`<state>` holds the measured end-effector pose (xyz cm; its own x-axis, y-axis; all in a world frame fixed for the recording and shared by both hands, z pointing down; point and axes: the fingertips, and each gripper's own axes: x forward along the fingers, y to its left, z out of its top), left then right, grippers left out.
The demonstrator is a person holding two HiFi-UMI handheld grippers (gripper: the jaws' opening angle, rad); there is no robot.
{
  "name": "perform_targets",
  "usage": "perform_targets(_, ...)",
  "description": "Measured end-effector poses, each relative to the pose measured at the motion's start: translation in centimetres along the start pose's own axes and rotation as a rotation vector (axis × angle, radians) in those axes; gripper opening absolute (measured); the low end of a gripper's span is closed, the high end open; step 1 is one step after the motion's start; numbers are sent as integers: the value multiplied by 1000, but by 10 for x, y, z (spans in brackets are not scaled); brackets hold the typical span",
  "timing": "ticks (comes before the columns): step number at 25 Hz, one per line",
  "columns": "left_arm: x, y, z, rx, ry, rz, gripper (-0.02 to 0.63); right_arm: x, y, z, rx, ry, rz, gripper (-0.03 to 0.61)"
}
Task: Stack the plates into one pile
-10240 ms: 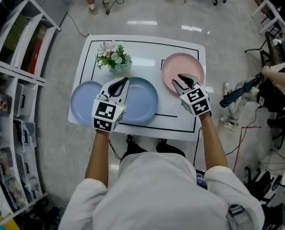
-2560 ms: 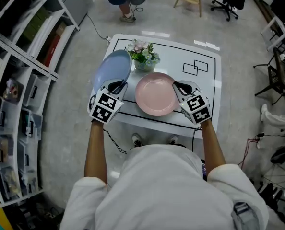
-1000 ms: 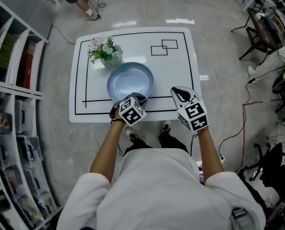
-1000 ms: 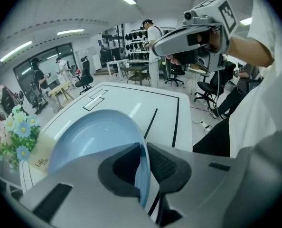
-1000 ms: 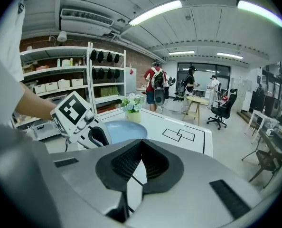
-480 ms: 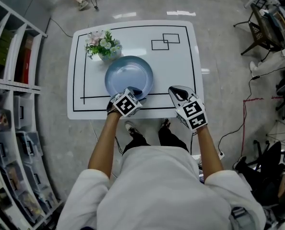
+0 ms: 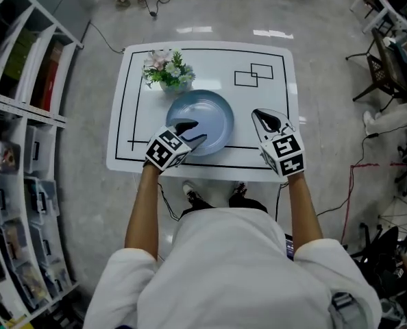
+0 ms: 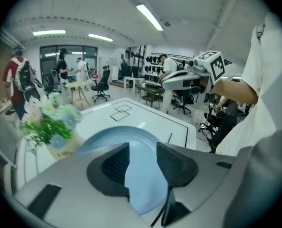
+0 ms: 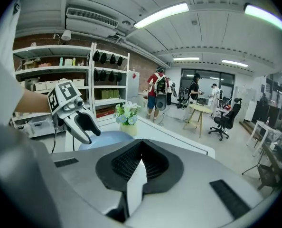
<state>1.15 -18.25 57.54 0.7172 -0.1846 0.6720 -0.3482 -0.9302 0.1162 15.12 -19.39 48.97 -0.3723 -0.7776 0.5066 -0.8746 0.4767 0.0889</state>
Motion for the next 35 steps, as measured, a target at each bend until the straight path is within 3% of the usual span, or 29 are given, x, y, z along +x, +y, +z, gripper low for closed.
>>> perform_targets(3, -49, 38, 35, -7, -155, 170, 60, 3, -8, 39, -15, -65, -26, 14)
perform_targets(4, -67, 49, 47, -15, -209, 226, 37, 3, -11, 53, -24, -91, -31, 14)
perform_targets(9, -154, 89, 103, -60, -480, 447, 20, 3, -15, 123, -87, -214, -23, 14)
perform_targets(11, -185, 98, 118, -58, -551, 521, 20, 3, -15, 147, -117, -256, -19, 14)
perform_targets(14, -221, 108, 128, -37, -581, 608, 20, 2, -9, 177, -152, -302, -14, 14)
perform_targets(19, -253, 112, 140, -29, -616, 671, 20, -4, -3, 211, -190, -352, -19, 14)
perform_targets(24, -274, 113, 145, 40, -585, 742, 20, -10, 1, 231, -210, -394, -34, 12)
perform_targets(35, -281, 104, 147, 87, -561, 765, 20, -14, 14, 231, -239, -378, -30, 12)
